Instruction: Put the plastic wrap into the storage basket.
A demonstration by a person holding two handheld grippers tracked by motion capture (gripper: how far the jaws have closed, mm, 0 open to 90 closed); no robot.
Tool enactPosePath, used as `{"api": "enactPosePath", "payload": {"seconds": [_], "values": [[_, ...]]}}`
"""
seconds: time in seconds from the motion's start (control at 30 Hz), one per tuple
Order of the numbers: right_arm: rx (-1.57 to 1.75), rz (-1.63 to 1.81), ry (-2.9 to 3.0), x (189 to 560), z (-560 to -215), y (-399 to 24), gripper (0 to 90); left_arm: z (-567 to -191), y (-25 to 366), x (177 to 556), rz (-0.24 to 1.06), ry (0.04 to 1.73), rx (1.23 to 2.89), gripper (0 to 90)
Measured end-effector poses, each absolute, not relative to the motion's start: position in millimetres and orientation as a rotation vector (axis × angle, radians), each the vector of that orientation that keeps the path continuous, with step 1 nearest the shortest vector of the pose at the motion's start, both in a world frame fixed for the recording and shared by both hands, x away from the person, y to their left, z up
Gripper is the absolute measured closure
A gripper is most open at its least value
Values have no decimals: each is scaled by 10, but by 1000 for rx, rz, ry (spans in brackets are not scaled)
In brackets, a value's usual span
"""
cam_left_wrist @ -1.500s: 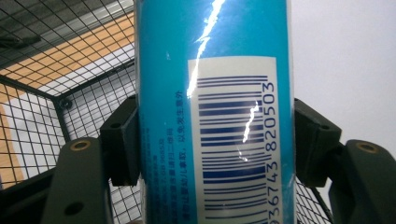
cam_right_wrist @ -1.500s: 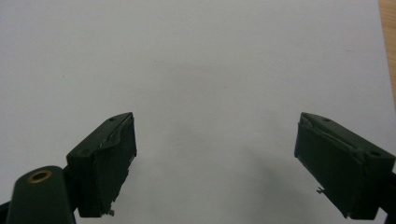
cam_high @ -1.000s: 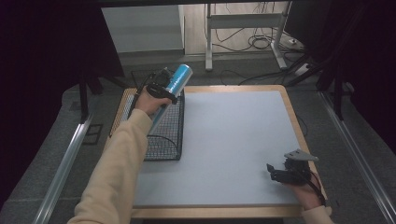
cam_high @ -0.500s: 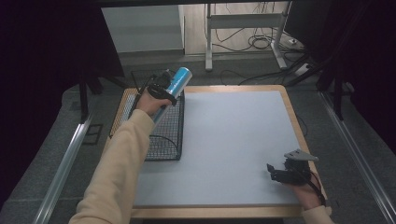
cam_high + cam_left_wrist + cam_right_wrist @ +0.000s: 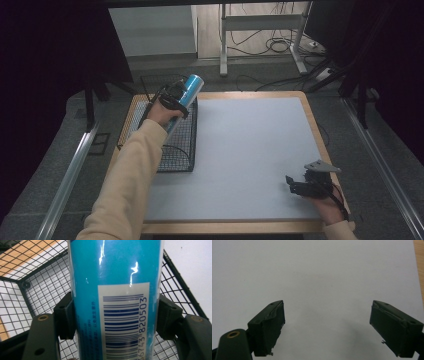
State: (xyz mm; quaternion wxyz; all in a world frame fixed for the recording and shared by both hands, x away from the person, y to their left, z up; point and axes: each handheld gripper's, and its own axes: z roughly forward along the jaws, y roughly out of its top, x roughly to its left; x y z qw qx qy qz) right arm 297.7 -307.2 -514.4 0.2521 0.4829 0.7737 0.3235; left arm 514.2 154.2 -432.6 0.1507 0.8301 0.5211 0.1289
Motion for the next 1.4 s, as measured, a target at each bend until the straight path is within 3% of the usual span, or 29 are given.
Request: {"api": "enactPosePath", "payload": {"seconds": [0.47,0.57,0.7,0.93,1.4], "values": [[1311,881,2104,2966,-5139,-3071,131,-4410,1532,5170,380,1513,2434,312],[1308,879,2105,2964,-5139,-3073,131,-4336,1498,5145,454,1501,2424,263],[1312,880,2105,2964,-5141,-3073,131,-4191,1484,5070,425,1485,2348,170],[1309,880,2106,2963,-5139,-3066,131,-3951,1456,4810,488,1403,2265,147],[1313,885,2100,2965,-5131,-3056,131,-3655,1141,4060,416,1109,2168,185]]}}
